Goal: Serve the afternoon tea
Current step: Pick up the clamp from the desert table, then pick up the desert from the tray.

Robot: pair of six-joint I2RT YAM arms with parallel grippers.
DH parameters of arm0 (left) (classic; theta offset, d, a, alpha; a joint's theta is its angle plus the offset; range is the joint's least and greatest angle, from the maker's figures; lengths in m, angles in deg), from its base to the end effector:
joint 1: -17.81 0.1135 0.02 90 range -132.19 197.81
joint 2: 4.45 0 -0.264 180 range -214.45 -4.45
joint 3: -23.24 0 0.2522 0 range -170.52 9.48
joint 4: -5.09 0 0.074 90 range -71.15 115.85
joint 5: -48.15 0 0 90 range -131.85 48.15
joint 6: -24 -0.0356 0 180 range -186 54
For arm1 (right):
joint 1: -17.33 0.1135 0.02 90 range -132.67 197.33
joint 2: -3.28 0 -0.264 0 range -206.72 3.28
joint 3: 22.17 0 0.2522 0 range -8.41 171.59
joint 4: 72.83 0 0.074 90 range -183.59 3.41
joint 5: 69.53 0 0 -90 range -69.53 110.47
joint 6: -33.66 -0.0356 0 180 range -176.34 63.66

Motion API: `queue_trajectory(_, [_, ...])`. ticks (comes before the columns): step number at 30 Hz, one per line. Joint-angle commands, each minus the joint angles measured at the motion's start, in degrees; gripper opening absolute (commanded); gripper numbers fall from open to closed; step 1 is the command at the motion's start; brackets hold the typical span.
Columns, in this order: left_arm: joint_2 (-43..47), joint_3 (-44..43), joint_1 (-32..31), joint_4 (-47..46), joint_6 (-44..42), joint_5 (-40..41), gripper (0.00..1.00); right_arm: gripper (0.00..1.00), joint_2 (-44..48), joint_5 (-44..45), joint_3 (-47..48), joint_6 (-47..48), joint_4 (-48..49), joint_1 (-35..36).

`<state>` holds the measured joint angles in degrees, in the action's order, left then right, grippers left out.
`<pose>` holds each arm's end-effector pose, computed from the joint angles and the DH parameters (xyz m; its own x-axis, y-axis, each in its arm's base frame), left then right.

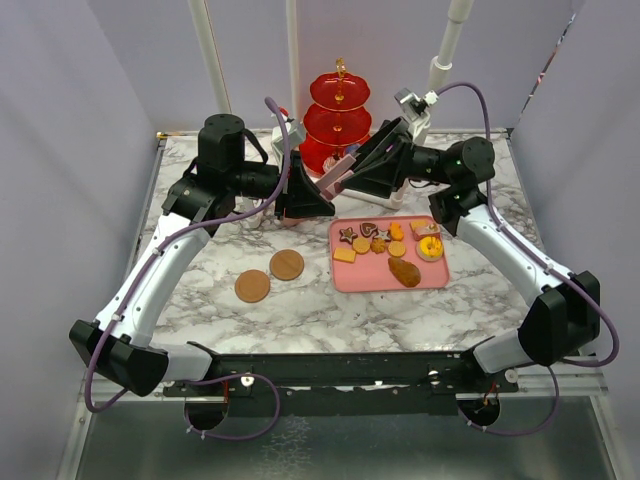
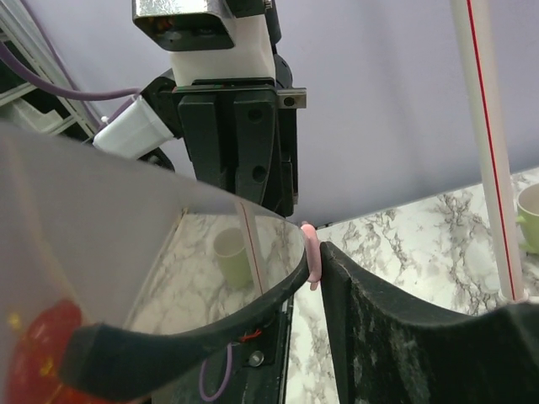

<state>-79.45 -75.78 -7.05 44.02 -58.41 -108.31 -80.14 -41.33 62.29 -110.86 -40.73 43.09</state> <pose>0.2288 -0.1420 0.4485 -0.3598 0.1086 -0.9267 0.9324 0.0043 -0.3615 0.2727 0.1664 0.4300 -0.4227 0.2233 -0.8783 -0.9059 -0.1326 0.4022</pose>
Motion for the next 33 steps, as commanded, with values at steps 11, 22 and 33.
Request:
queue_trajectory(11, [3.47, 0.24, 0.08, -1.17, -5.89, 16.96, 0.65, 0.54, 5.58, 5.90, 1.59, 14.92, -15.05, 0.36])
queue_trajectory(22, [5.52, 2.68, 0.06, -0.88, -7.33, 37.03, 0.99, 0.56, 20.91, 39.59, -11.52, 38.73, -38.33, 0.35])
queue_trajectory(33, [3.51, 3.07, 0.05, 0.26, -10.43, 48.35, 0.99, 0.53, 29.95, 74.36, -27.18, 40.50, -49.68, 0.35])
